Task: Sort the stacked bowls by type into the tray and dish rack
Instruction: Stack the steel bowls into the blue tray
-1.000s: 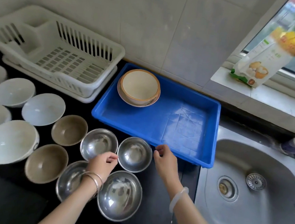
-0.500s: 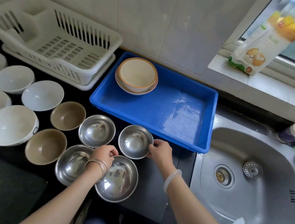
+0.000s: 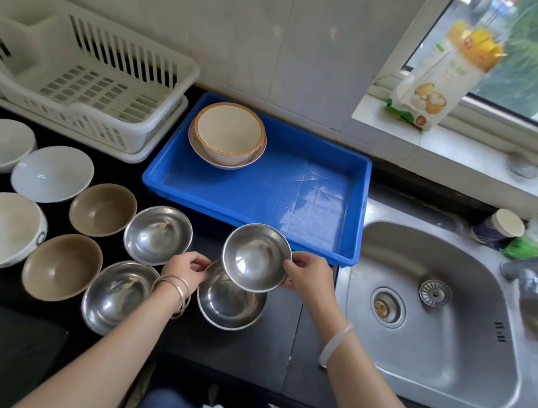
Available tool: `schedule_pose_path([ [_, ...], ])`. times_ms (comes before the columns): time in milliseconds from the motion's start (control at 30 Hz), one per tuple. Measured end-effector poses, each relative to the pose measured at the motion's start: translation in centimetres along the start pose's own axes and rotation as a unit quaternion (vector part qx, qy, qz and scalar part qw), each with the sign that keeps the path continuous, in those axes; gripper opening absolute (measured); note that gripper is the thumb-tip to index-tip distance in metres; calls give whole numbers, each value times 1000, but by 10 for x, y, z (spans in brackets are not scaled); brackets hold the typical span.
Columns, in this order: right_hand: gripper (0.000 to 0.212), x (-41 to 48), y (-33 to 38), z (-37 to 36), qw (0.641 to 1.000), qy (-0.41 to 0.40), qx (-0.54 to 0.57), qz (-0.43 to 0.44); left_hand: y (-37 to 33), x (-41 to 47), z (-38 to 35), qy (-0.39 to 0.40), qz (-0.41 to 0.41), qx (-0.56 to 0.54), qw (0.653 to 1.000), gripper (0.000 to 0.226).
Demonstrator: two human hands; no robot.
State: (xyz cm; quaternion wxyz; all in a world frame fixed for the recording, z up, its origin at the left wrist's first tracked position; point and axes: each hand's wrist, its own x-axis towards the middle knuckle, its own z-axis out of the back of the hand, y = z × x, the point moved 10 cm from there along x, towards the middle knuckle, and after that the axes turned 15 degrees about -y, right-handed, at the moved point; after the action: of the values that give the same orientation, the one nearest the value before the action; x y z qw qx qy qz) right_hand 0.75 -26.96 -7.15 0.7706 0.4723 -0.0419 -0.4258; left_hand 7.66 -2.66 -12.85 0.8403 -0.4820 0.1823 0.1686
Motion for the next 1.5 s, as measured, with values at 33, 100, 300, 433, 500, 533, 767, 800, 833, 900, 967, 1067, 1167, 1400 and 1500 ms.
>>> schedule_pose_path([
  [33, 24, -2, -1, 1, 1000, -3, -4, 2, 2, 0, -2, 3, 16, -23, 1000, 11],
  [100, 24, -8, -4, 3, 1000, -8, -20, 8, 7, -1, -5, 5, 41, -64, 997, 13],
  [300, 10, -21, -19, -8, 996, -11, -85, 18, 21, -11, -12, 33, 139, -179, 973, 15],
  [433, 8, -24, -27, -19, 994, -5, -107, 15, 25, -16, -17, 49, 149, -175, 972, 12],
  [500, 4, -25, -30, -21, 994, -8, -112, 14, 24, -15, -18, 53, 136, -152, 978, 12],
  [533, 4, -25, -31, -21, 994, -11, -110, 13, 24, -15, -19, 55, 132, -147, 979, 15],
  [767, 14, -24, -47, -16, 998, -48, -7, -40, 24, -12, -23, 82, 146, -146, 975, 20],
  [800, 13, -24, -51, -15, 997, -55, 14, -56, 23, -12, -23, 88, 146, -146, 974, 20],
  [833, 13, -22, -55, -14, 995, -60, 30, -71, 22, -11, -24, 95, 145, -146, 974, 19],
  [900, 14, -22, -63, -17, 991, -54, 59, -105, 22, -11, -25, 104, 147, -145, 973, 19],
  [967, 23, -27, -73, -28, 977, -21, 130, -169, 22, -9, -25, 110, 148, -136, 973, 18],
  [1067, 26, -36, -82, -41, 958, 29, 176, -224, 21, -8, -27, 126, 150, -135, 971, 16],
  [1167, 23, -37, -81, -40, 961, 16, 173, -214, 12, -7, -29, 141, 140, -135, 971, 13],
  [1400, 12, -19, -36, -11, 962, -47, 227, -145, -45, 7, -25, 153, 77, -158, 973, 10],
  [1500, 15, -1, -13, 4, 961, -64, 237, -127, -77, 15, -32, 159, 72, -163, 971, 8],
])
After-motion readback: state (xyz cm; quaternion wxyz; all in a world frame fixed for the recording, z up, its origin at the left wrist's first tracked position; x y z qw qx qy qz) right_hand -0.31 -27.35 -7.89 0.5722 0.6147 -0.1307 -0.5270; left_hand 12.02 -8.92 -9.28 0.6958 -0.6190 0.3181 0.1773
